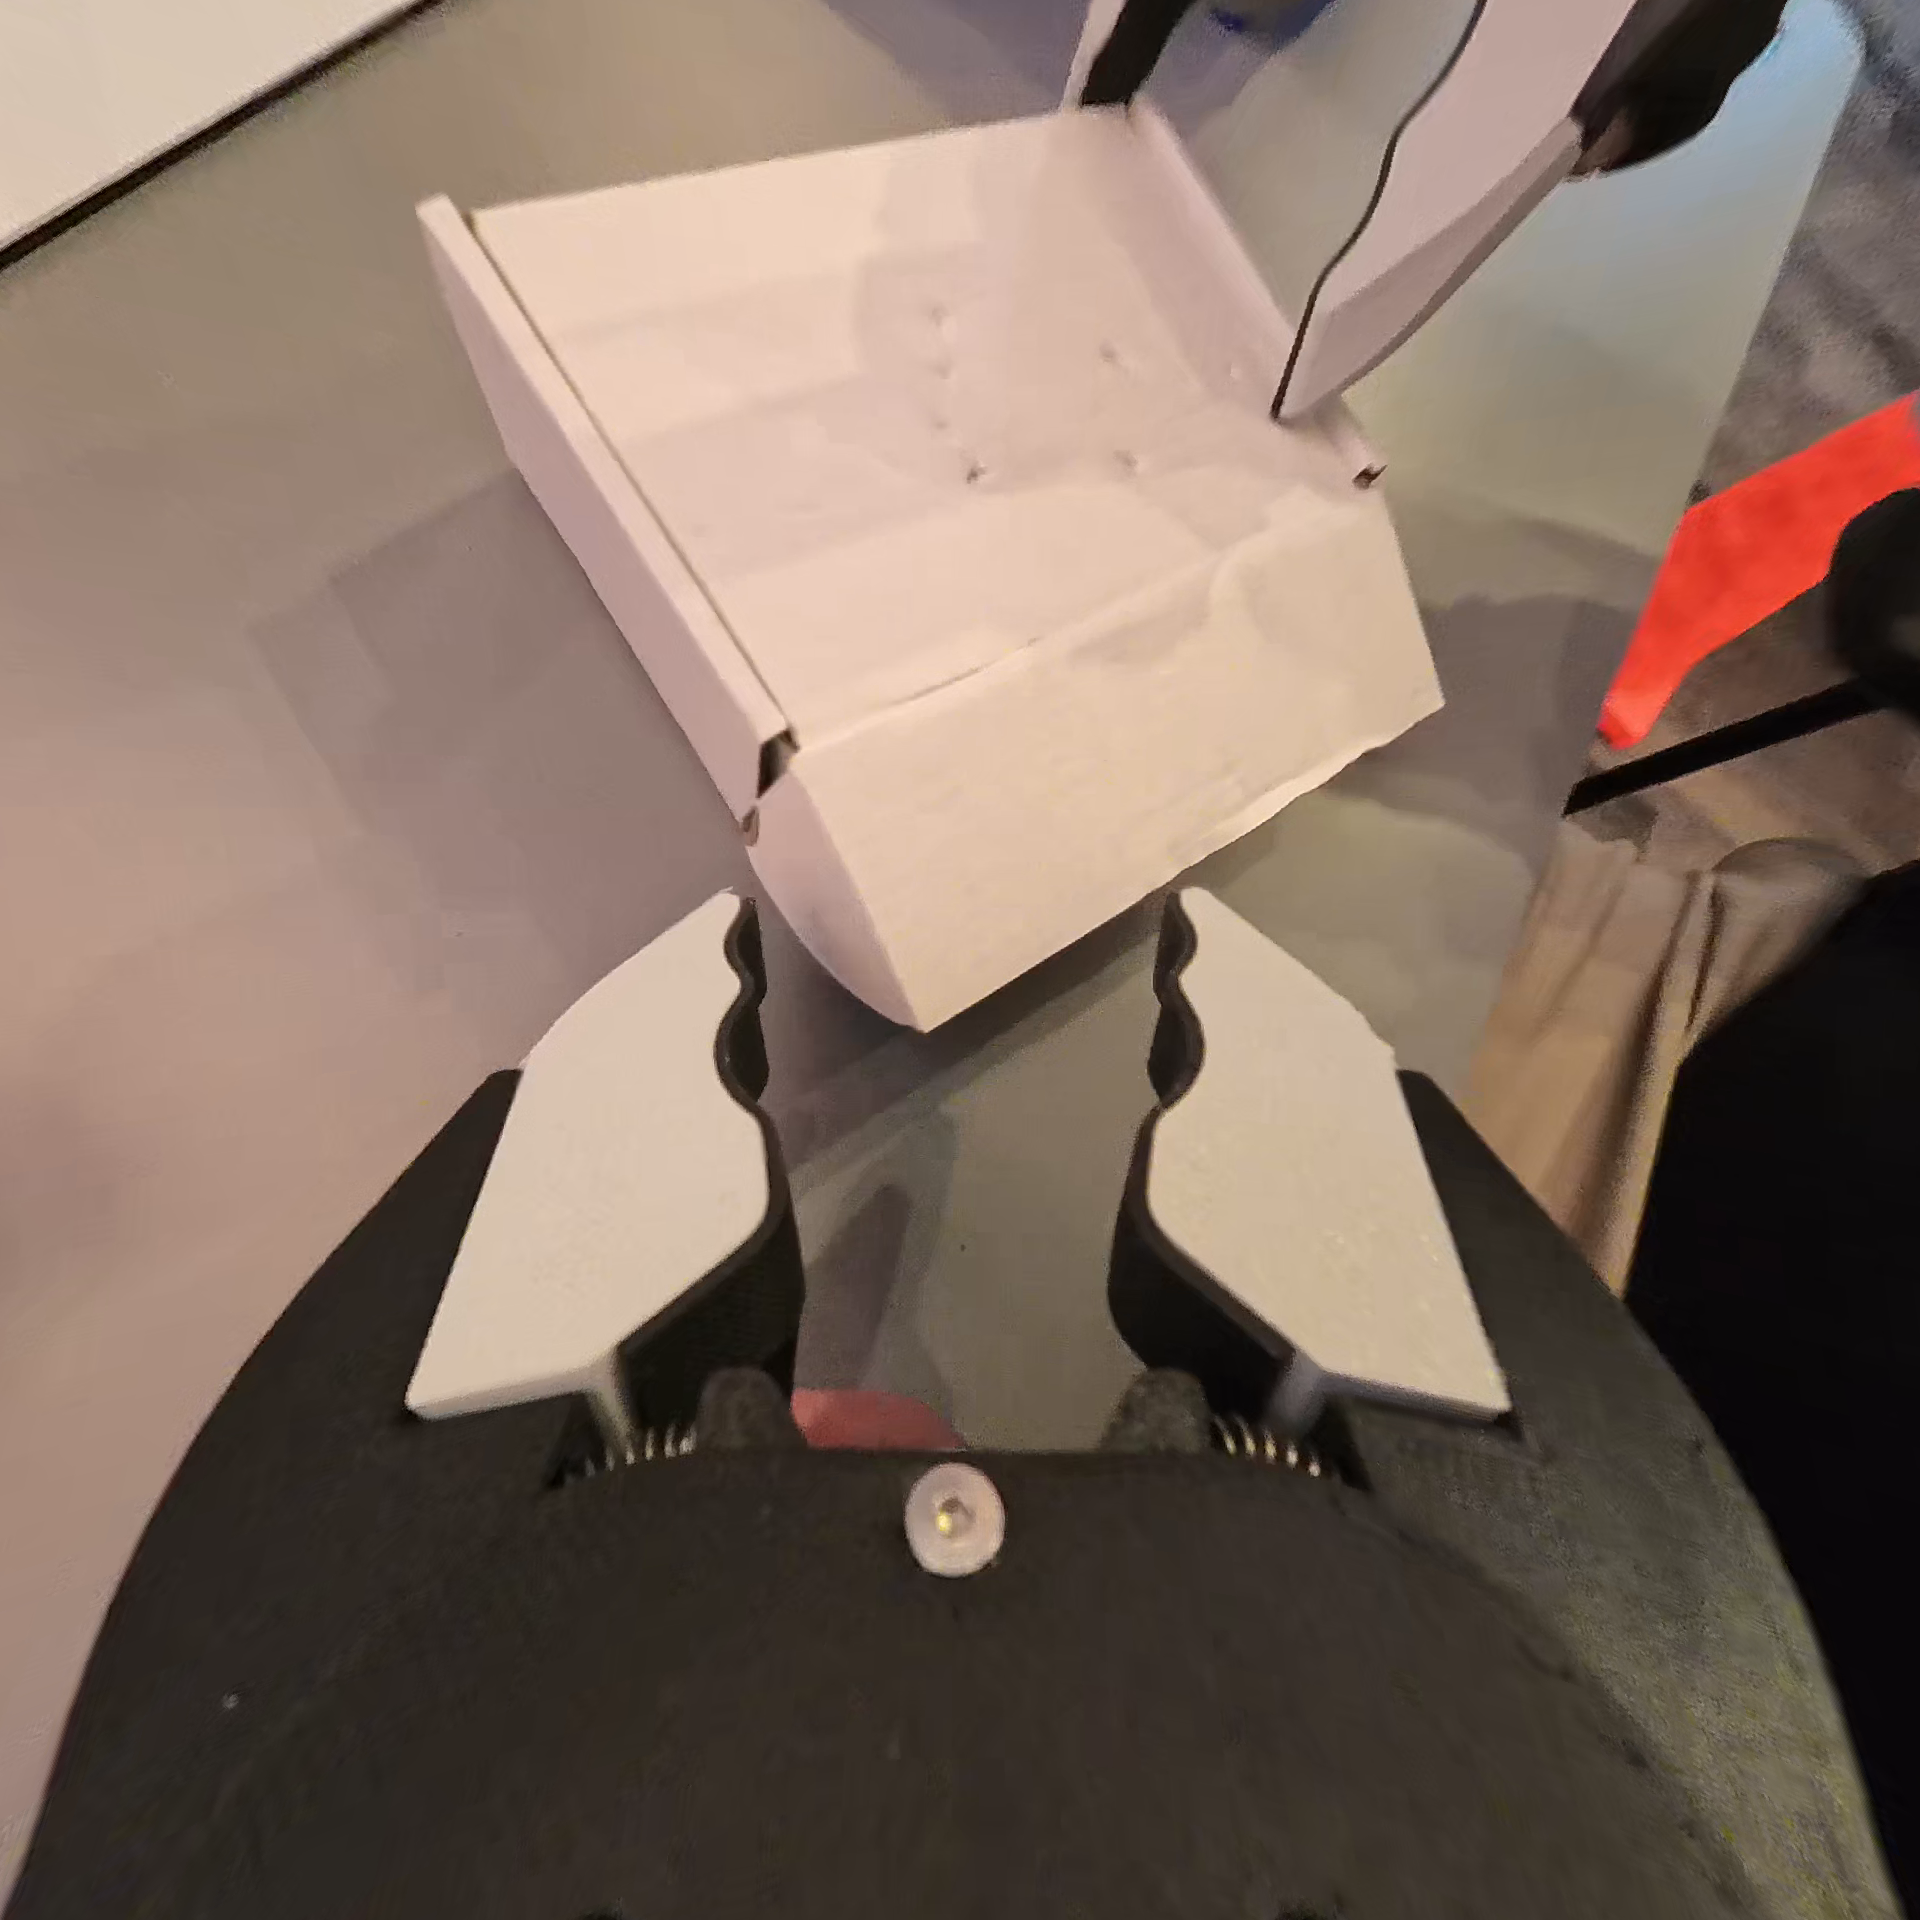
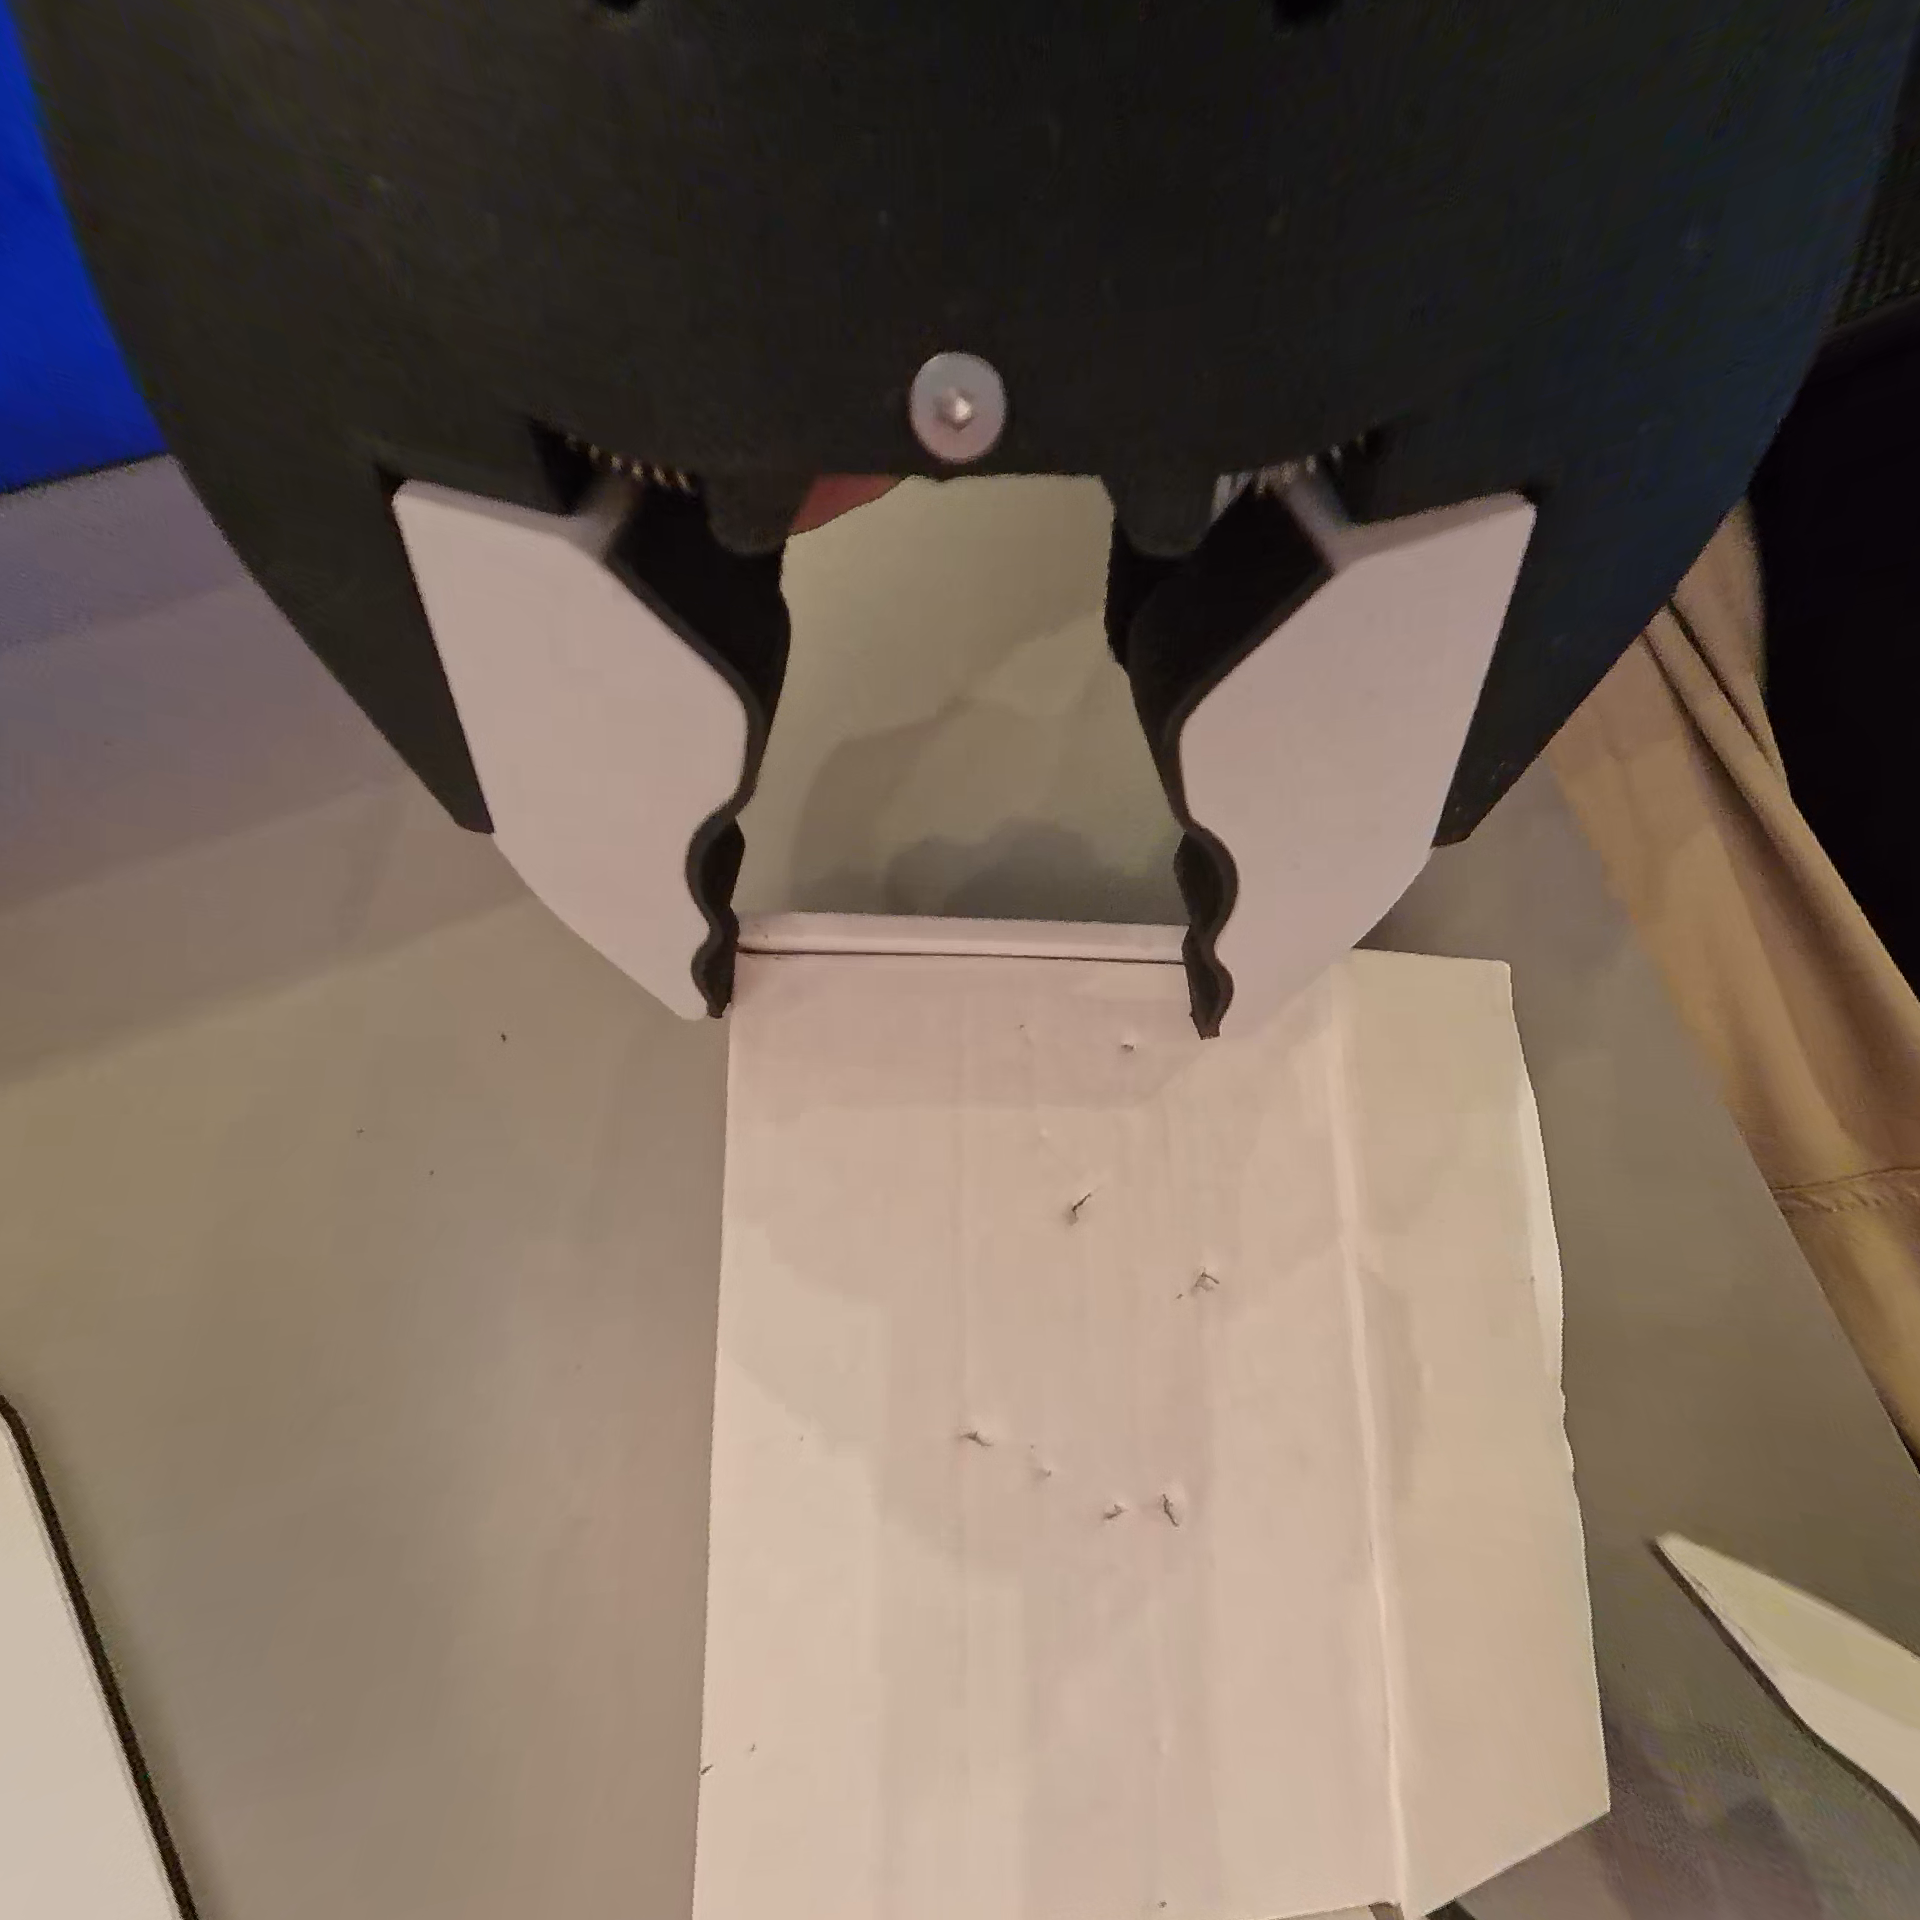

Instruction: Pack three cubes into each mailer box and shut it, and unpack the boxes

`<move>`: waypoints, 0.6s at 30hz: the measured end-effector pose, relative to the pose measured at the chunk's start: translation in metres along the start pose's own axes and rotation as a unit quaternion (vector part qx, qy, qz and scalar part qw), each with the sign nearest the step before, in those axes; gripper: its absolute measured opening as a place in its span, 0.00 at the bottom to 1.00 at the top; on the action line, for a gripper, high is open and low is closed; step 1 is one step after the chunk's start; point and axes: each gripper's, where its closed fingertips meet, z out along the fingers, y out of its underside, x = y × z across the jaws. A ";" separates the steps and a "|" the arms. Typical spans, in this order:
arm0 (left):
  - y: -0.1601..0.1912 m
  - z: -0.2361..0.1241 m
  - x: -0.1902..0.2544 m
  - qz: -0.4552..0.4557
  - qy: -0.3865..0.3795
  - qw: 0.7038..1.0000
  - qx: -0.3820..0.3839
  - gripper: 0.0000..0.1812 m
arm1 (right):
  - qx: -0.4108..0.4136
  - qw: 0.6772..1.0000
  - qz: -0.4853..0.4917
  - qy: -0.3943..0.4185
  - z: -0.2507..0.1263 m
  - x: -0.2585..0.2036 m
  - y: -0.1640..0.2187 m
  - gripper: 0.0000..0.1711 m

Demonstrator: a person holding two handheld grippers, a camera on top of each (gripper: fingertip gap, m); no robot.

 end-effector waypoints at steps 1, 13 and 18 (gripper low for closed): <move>-0.002 -0.001 0.000 -0.005 0.004 1.000 0.006 0.40 | -0.002 1.000 0.000 -0.001 0.000 0.000 0.000 0.48; 0.004 0.025 -0.011 0.012 -0.065 0.998 -0.021 0.36 | -0.015 1.000 -0.001 -0.012 0.001 0.000 0.001 0.48; 0.001 0.032 -0.017 0.037 -0.094 0.994 -0.031 0.37 | -0.020 1.000 -0.003 -0.014 0.002 -0.001 0.001 0.48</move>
